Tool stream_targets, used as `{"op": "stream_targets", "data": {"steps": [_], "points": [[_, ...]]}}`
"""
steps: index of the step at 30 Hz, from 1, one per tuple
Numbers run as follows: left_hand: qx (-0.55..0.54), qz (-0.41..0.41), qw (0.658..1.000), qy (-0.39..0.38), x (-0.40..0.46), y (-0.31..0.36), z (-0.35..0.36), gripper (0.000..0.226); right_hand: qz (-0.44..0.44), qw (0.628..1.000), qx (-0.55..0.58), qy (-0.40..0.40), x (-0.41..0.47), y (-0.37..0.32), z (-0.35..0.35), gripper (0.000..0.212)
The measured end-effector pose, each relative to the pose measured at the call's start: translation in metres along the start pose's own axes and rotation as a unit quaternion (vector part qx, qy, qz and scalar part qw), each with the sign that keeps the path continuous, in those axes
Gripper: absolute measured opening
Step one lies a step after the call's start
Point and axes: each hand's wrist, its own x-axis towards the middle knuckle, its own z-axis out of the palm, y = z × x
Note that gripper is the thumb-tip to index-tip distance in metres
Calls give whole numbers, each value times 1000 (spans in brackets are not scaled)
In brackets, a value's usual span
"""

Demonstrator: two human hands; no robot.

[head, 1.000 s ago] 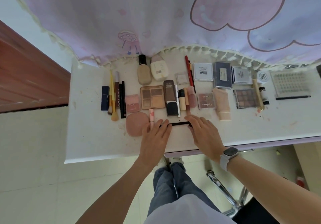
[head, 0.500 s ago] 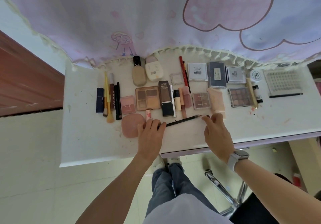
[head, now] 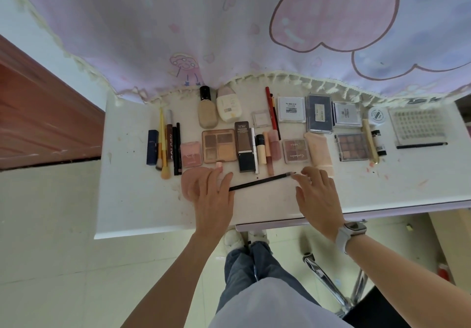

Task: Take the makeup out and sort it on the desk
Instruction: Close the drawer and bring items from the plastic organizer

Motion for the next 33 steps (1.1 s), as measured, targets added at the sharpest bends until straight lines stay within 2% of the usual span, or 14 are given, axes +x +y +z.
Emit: {"op": "stream_targets", "data": {"steps": [3,6,8,13,16,21,29,33], "points": [[34,-99,994,-12,-11,-11,-6,55,-64,998,26,9,7,-13,-1,32],[-3,-224,973,-49,-20,-26,-9,79,-89,995,48,-3,19,-34,4,32],[-30,-258,963,-76,-24,-34,-6,85,-114,992,54,-16,26,-47,8,32],[-44,-251,962,-96,-24,-44,-2,83,-226,971,2,-81,22,-66,19,43],[-30,-221,970,-99,-18,-46,-5,83,-220,968,-24,-115,19,-68,22,50],[0,-141,981,-134,-4,-54,-8,84,-223,967,-18,-125,24,-67,23,53],[-43,-128,984,-120,-3,-54,-14,75,-234,963,-18,-131,21,-62,22,52],[-62,-124,986,-91,-11,-52,-21,77,-238,961,-20,-139,19,-59,20,54]]}}
